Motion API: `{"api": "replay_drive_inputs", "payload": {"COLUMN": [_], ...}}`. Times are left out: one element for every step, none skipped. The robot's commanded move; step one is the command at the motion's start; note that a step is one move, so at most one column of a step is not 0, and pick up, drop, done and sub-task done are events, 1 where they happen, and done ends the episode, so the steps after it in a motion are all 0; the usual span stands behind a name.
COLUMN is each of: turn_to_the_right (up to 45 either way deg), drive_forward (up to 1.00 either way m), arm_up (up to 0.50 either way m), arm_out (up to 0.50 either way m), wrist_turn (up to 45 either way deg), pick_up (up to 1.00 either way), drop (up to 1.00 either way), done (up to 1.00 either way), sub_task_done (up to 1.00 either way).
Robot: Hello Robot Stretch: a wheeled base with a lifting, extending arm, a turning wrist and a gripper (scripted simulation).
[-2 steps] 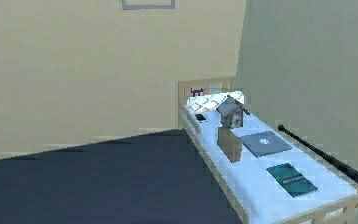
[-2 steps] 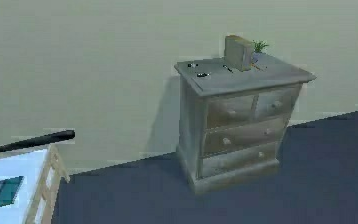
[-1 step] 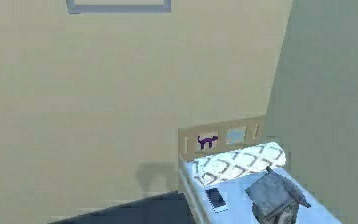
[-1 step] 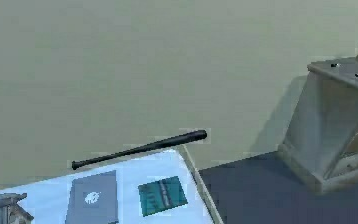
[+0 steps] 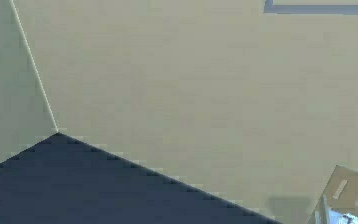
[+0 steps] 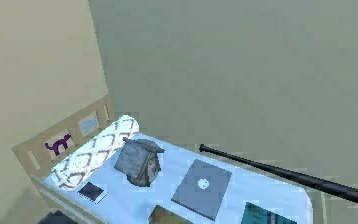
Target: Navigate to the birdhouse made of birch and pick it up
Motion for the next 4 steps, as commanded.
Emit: {"api": "replay_drive_inputs", "payload": {"turn_to_the_right": [-9.0,0.0,0.0,0.0], "drive_forward": [0.00,0.00,0.00,0.00], "arm_up": [0.00,0.50,0.08,0.00], "arm_out": [0.00,0.00,0.00,0.48], "wrist_turn": [0.0,0.0,0.0,0.0], "pick_up": [0.00,0.00,0.00,0.00], "drop": [0.00,0.00,0.00,0.00], "done": [0.00,0.00,0.00,0.00], "sub_task_done": [0.00,0.00,0.00,0.00]}}
